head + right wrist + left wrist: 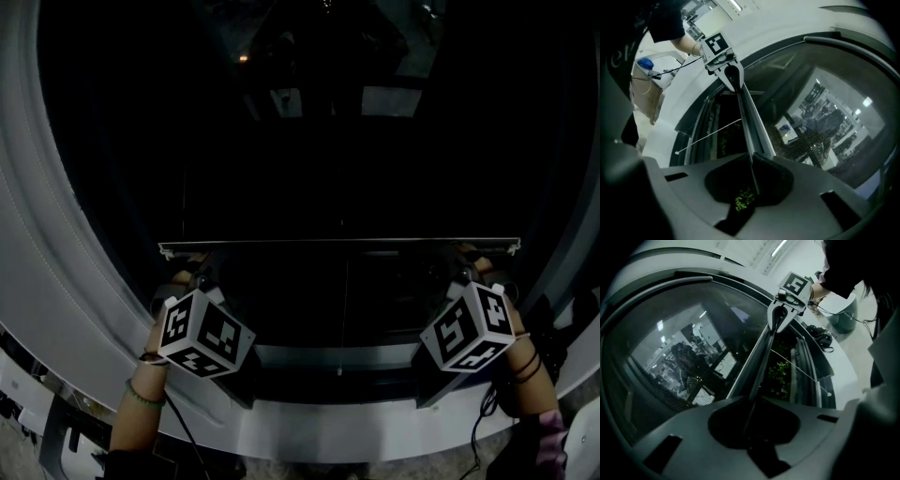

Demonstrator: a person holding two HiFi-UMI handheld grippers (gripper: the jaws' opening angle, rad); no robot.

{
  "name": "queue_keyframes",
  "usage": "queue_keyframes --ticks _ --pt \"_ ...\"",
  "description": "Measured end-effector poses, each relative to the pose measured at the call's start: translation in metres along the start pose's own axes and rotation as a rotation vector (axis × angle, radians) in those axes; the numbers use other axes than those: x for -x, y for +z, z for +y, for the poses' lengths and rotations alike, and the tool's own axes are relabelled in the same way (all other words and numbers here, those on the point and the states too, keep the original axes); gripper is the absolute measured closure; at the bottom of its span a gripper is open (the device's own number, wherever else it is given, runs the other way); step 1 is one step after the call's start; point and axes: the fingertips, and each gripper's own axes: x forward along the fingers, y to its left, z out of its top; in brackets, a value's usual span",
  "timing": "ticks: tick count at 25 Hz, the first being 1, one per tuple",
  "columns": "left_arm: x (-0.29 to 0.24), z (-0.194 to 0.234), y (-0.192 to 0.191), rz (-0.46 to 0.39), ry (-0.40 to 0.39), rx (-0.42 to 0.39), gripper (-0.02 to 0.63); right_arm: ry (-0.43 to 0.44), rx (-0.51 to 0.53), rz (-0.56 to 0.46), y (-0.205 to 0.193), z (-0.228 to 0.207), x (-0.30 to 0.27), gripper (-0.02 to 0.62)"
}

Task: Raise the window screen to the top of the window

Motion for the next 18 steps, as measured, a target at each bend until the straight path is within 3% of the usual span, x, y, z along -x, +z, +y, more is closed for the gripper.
queue_keyframes --ticks 4,18 --pt "0.01 0.042 0.025 -0.015 0.078 -0.023 0.56 -0.077 0.021 -0.026 0.015 -0.046 0.013 0.566" --pt "0.047 0.142 0.086 -0.068 0.227 -0.021 0.554 -0.253 0.046 -0.098 0.058 -0.148 0.06 0.561"
